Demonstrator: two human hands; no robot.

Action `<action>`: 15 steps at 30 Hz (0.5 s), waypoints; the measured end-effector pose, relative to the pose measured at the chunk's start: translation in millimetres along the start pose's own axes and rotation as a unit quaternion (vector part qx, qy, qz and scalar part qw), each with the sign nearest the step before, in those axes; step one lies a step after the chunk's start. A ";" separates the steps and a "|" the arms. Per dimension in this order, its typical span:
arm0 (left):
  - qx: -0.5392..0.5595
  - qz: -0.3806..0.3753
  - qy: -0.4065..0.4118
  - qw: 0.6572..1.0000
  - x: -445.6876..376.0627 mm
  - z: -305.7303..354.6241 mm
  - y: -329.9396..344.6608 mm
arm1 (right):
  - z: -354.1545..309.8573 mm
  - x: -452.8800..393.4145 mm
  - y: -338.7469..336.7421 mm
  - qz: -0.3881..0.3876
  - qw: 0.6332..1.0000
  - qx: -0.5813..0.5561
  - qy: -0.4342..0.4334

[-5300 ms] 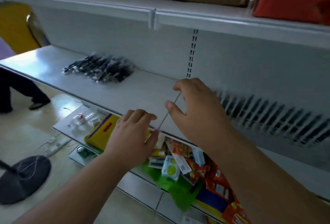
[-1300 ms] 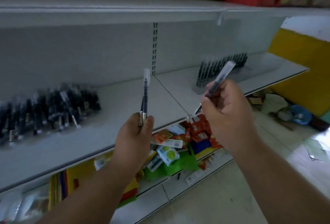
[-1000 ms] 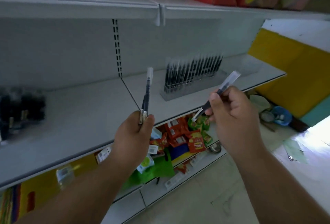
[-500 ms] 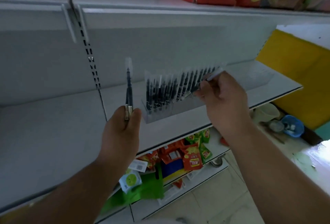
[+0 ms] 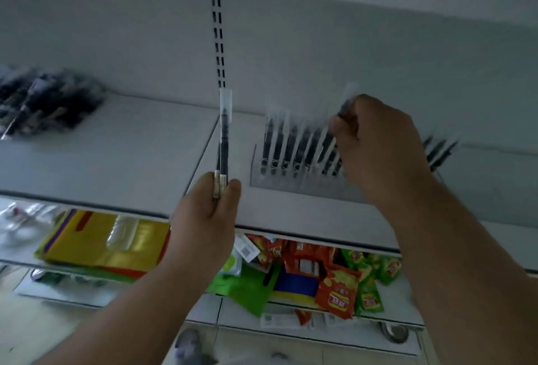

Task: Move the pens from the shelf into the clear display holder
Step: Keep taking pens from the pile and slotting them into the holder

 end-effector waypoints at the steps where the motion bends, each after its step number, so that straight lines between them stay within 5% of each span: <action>1: -0.014 0.010 0.001 1.000 4.6 1.2 -0.5 | -0.3 -1.2 -0.4 -0.006 1.000 0.002 -0.007; 9: -0.035 0.036 0.003 0.999 18.6 13.1 11.5 | 18.9 1.3 -3.7 0.022 0.999 -0.035 0.005; 15: -0.036 0.029 0.007 0.999 22.5 20.5 13.8 | 22.9 9.0 40.6 -0.086 0.996 0.021 0.001</action>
Point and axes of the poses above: each hand's wrist, its own x-axis away from the middle knuckle, its own y-axis out of the palm, z = x × y, the point moved 10 cm from there along -x, towards the middle knuckle, and after that the axes turned 2 degrees about x, right-handed, at the moved point
